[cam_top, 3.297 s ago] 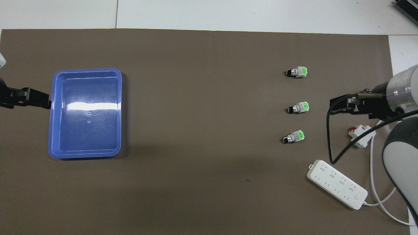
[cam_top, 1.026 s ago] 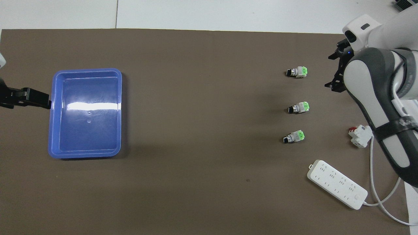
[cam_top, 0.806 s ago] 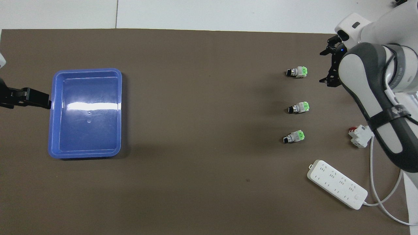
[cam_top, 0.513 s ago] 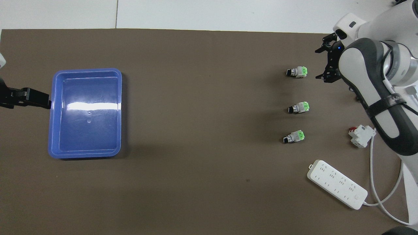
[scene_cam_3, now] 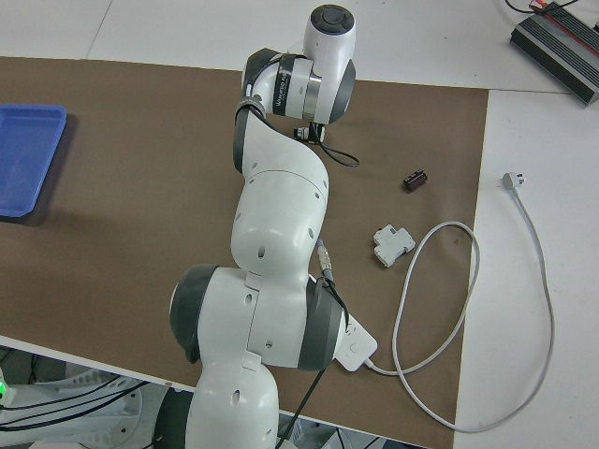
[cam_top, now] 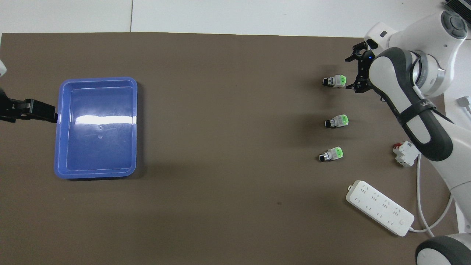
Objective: Turn and place switch with both arms
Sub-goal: 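Move the right gripper open over the farthest green-topped switch, then close the right gripper on the green-topped switch and lift it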
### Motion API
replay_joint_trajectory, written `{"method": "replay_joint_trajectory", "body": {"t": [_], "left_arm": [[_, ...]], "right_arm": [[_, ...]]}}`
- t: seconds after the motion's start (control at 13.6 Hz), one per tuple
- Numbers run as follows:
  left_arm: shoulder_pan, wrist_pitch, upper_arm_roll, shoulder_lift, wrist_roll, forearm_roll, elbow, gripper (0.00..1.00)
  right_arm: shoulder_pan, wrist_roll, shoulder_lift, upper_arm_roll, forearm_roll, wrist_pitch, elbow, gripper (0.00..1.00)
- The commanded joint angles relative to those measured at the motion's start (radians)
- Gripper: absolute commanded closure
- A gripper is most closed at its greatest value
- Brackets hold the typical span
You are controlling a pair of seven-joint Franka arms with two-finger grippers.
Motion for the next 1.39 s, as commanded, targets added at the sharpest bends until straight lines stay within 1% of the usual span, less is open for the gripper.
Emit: {"method": "replay_joint_trajectory", "body": {"t": [0.0, 0.15, 0.44, 0.59, 0.66, 0.73, 0.81, 0.88, 0.95, 1.03, 1.17, 1.32], "left_arm": [[0.008, 0.02, -0.005, -0.031, -0.01, 0.018, -0.037, 0.0], [0.008, 0.02, -0.005, -0.031, -0.01, 0.018, -0.037, 0.0], [0.008, 0.018, -0.005, -0.031, -0.01, 0.018, -0.037, 0.0], [0.008, 0.018, -0.005, -0.031, -0.01, 0.018, -0.037, 0.0], [0.008, 0.018, -0.005, -0.031, -0.01, 0.018, -0.037, 0.0], [0.008, 0.02, -0.005, -0.031, -0.01, 0.018, -0.037, 0.0], [0.008, 0.02, -0.005, -0.031, -0.01, 0.018, -0.037, 0.0], [0.008, 0.02, -0.005, -0.031, -0.01, 0.018, -0.037, 0.0], [0.008, 0.02, -0.005, -0.031, -0.01, 0.018, -0.037, 0.0], [0.008, 0.018, -0.005, -0.031, -0.01, 0.018, -0.037, 0.0], [0.008, 0.018, -0.005, -0.031, -0.01, 0.018, -0.037, 0.0], [0.008, 0.02, -0.005, -0.031, -0.01, 0.018, -0.037, 0.0]], "right_arm": [[-0.026, -0.053, 0.0, 0.023, 0.028, 0.046, -0.045, 0.03], [-0.029, -0.066, -0.003, 0.023, 0.036, 0.082, -0.082, 0.04], [-0.049, -0.076, -0.042, 0.024, 0.076, 0.146, -0.206, 0.05], [-0.052, -0.083, -0.045, 0.024, 0.081, 0.152, -0.212, 0.05], [-0.052, -0.085, -0.046, 0.024, 0.094, 0.151, -0.211, 0.11], [-0.052, -0.085, -0.046, 0.024, 0.107, 0.146, -0.208, 0.2], [-0.052, -0.083, -0.046, 0.024, 0.122, 0.145, -0.205, 0.35], [-0.052, -0.083, -0.046, 0.024, 0.133, 0.145, -0.203, 0.51], [-0.054, -0.083, -0.046, 0.024, 0.14, 0.145, -0.2, 0.82], [-0.06, -0.086, -0.046, 0.024, 0.139, 0.143, -0.198, 1.0], [-0.077, -0.088, -0.046, 0.047, 0.145, 0.139, -0.197, 1.0], [-0.089, -0.089, -0.071, 0.063, 0.157, 0.126, -0.2, 1.0]]}}
